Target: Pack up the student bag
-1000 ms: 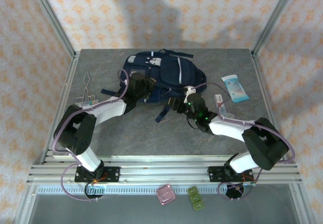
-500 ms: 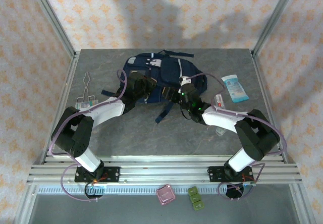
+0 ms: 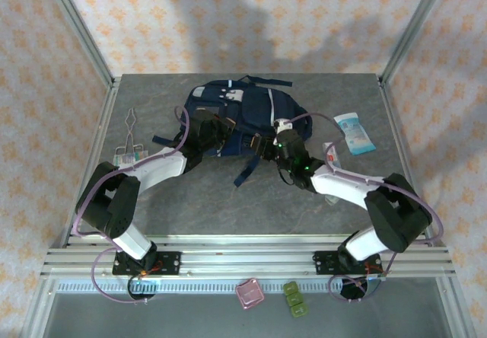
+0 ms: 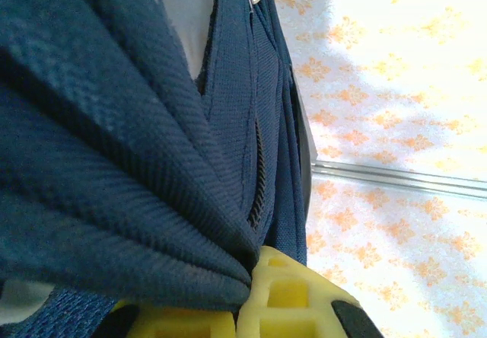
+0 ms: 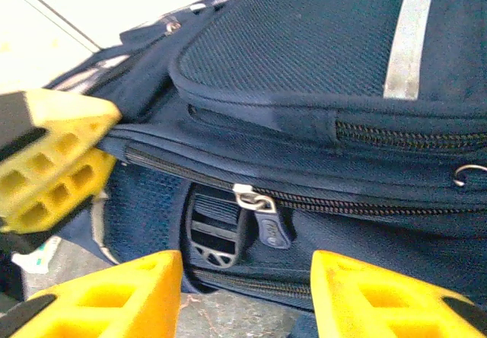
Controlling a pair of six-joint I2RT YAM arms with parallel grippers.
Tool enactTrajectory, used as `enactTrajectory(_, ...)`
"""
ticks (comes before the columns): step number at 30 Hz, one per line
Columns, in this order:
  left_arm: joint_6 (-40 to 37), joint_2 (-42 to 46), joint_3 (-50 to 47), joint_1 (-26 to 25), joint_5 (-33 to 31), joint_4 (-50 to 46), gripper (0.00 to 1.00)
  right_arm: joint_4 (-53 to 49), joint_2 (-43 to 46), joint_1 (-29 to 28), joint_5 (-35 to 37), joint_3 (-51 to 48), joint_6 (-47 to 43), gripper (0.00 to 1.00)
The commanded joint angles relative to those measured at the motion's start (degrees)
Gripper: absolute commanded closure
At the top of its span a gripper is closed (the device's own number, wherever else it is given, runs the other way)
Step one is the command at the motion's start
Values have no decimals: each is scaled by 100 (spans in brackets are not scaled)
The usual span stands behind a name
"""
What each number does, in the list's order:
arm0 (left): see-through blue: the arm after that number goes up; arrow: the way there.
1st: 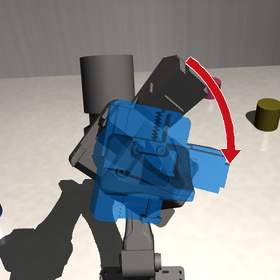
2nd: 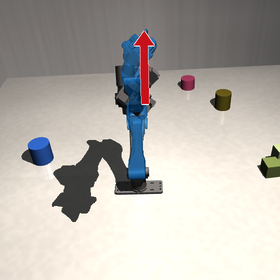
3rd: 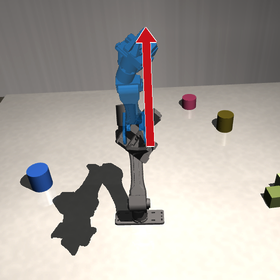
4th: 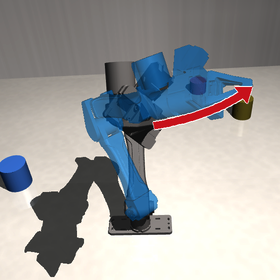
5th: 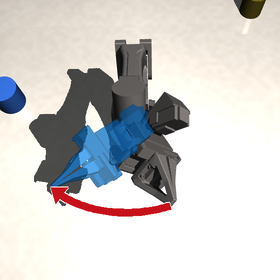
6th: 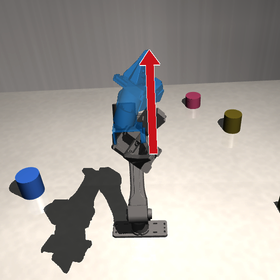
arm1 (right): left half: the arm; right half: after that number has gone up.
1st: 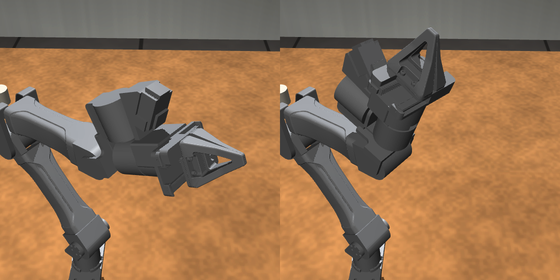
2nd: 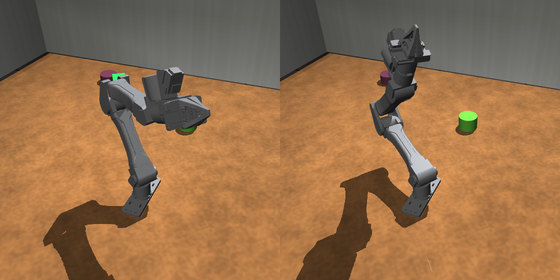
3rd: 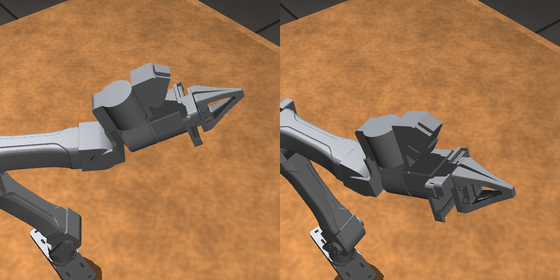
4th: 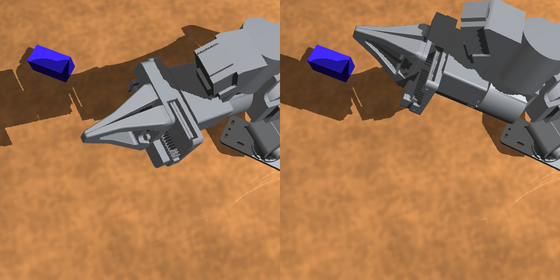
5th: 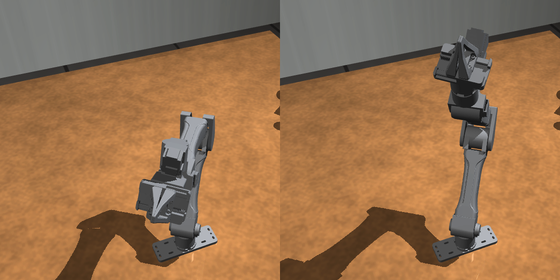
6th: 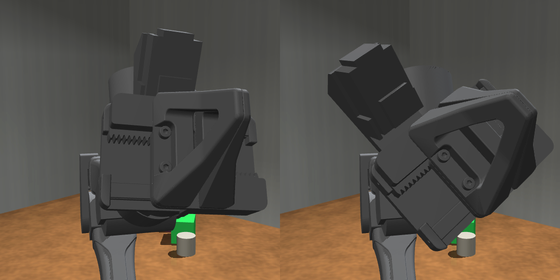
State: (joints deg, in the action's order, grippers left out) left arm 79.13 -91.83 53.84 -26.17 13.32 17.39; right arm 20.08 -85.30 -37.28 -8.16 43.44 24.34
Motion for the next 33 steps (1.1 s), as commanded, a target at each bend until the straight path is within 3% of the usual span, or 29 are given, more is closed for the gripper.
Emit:
enactTrajectory(1, 43, 456, 100, 7, 234, 907, 100, -126, -317, -59, 318, 361, -87, 51)
enactTrajectory(4, 67, 460, 109, 4, 241, 937, 100, -251, -590, -93, 607, 664, -105, 53)
enactTrajectory(8, 68, 464, 92, 1, 232, 951, 100, -680, -786, -76, 1182, 973, 26, 77)
enactTrajectory(12, 83, 479, 22, 49, 245, 1009, 100, -680, -548, 18, 1057, 712, 68, 100)
enactTrajectory(18, 111, 486, -65, 86, 296, 1082, 100, -428, -125, 101, 56, 311, -205, 99)
enactTrajectory(22, 130, 474, -58, 91, 322, 1132, 100, -201, -18, 146, -195, 171, -164, 69)
enactTrajectory(29, 142, 465, -40, 92, 345, 1129, 100, 69, -189, 238, -318, 111, -146, 63)
enactTrajectory(33, 164, 473, -49, 87, 369, 1143, 100, -83, -332, 245, 89, 262, -251, 63)
